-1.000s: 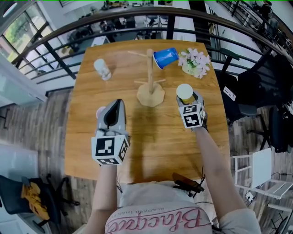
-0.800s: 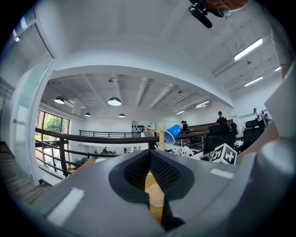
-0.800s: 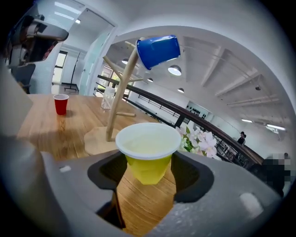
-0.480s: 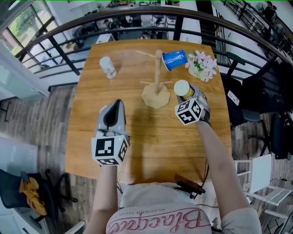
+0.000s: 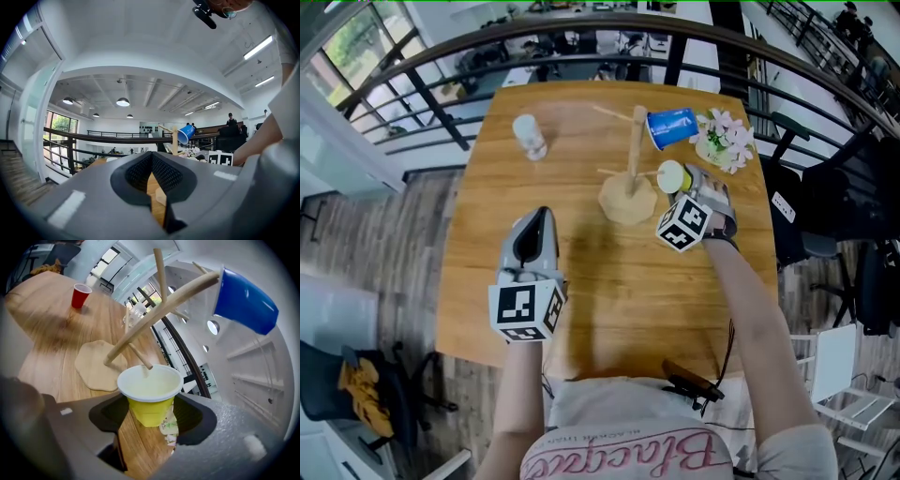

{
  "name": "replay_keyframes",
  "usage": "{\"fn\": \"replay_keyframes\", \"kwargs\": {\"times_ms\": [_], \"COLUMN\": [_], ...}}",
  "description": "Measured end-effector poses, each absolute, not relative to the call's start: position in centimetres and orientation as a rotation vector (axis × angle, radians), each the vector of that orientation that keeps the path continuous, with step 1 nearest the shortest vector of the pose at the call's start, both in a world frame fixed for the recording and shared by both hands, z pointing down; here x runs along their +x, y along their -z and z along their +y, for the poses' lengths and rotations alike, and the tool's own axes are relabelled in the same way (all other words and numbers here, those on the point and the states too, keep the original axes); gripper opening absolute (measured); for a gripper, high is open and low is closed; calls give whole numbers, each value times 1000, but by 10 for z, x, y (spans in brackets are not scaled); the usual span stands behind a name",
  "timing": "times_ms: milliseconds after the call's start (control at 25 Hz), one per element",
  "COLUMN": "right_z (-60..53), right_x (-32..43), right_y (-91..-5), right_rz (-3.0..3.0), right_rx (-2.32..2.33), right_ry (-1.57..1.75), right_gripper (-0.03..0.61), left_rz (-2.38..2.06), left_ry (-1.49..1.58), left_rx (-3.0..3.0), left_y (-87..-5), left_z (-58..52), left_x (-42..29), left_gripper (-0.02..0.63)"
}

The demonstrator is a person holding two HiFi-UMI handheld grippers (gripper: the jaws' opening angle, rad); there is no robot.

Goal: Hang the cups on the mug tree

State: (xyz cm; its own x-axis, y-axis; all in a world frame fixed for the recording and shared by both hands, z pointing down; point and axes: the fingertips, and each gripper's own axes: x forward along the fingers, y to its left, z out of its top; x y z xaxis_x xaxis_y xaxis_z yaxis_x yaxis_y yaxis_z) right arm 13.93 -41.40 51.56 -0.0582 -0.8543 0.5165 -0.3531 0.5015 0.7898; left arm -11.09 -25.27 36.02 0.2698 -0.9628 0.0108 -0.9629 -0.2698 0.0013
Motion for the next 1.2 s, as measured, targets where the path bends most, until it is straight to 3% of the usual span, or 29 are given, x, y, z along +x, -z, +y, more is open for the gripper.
{"fn": "replay_keyframes", "kwargs": {"times_ms": [1200], "right_z": [-403], "right_x": [85], "right_y": [-537], "right_rz": [-1123], "right_rx": [428], "right_ry": [1192], "right_gripper": [284], "left_rz": [-1924], "left_ry": [7], "left_rx": [2454], "left_y": [-365], "left_z": [-249], "left_x": [-136], "left_gripper": [12]}}
